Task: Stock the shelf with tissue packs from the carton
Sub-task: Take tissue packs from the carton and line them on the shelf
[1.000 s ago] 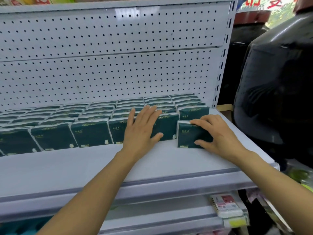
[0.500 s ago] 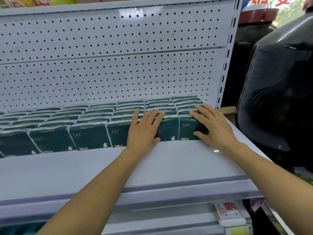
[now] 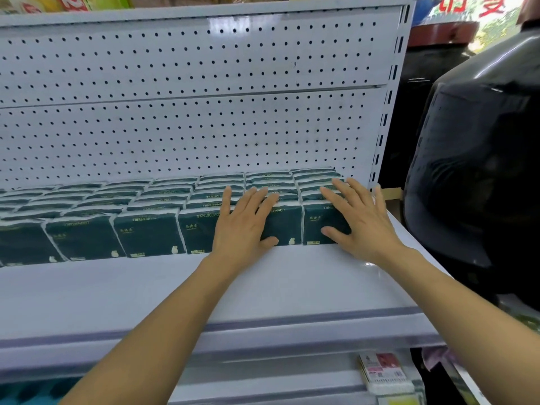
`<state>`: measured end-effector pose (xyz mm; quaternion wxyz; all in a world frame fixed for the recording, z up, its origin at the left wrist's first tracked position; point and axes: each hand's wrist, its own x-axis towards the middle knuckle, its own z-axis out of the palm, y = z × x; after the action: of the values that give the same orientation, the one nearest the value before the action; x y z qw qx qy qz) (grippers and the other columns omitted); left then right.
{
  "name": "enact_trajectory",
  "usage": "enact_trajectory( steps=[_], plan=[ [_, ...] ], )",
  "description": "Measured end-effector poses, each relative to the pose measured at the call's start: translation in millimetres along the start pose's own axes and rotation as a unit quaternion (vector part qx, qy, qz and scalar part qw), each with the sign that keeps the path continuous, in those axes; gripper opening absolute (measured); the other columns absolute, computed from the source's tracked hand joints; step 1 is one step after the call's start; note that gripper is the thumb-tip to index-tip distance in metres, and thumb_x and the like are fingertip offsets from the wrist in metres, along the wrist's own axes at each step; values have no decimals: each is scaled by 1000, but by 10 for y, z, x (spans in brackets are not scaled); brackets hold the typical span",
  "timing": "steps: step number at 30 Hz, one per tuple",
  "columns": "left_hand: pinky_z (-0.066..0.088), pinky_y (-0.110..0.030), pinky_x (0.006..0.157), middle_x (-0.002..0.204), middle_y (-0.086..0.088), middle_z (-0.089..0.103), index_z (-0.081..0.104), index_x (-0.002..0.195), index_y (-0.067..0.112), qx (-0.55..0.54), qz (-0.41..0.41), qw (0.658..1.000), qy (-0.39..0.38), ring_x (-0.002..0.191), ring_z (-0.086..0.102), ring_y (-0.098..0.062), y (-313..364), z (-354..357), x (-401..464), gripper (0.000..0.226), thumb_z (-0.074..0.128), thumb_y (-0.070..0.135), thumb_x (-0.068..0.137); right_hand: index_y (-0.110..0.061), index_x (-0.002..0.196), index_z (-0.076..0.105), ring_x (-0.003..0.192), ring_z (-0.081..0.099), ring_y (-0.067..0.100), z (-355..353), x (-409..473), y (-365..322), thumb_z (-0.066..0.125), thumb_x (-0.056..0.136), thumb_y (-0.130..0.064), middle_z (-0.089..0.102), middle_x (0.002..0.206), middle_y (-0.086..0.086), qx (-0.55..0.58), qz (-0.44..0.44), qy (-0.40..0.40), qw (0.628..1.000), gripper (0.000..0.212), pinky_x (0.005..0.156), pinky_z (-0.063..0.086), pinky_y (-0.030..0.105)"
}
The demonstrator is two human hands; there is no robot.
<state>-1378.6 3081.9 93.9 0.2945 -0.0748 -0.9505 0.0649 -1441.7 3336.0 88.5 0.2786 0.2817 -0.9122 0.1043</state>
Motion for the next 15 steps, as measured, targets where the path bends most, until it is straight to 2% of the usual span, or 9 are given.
enact_trajectory(
  steps=[3,6,8,11,15],
  plan=[
    [10,-59,120,150,-4,46,42,148,18,-15,-20,998,64,143,38,-26,44,-99,-111,73,57,57,87,-25,146,40,146,22,27,-65,-54,-217,61,92,-41,33,156,4,18,-11,96,995,61,116,11,63],
    [22,-57,118,143,-2,54,47,144,19,-38,-46,991,116,135,48,-25,69,-200,-336,67,44,58,90,-20,140,49,135,41,26,-105,-146,-521,53,94,-40,45,147,5,45,-51,150,986,50,114,24,57],
    [32,-53,114,135,1,60,48,144,21,-53,-62,987,138,124,56,-22,49,-282,-555,64,51,56,91,-20,139,50,123,53,23,-126,-229,-759,47,94,-42,52,141,2,67,-65,144,985,50,109,34,50],
    [39,-48,110,127,3,64,47,144,22,-60,-100,982,152,116,54,-17,-75,-414,-981,63,59,53,90,-22,141,48,108,59,19,-138,-348,-1158,48,95,-41,59,132,-2,112,-82,134,981,50,96,43,39],
    [38,-47,110,131,3,61,44,144,24,-37,-165,978,125,120,53,-18,-400,-647,-1635,64,53,55,89,-21,142,46,110,58,19,-75,-426,-1847,53,94,-39,59,130,-1,146,-132,118,973,52,88,47,36]
  ],
)
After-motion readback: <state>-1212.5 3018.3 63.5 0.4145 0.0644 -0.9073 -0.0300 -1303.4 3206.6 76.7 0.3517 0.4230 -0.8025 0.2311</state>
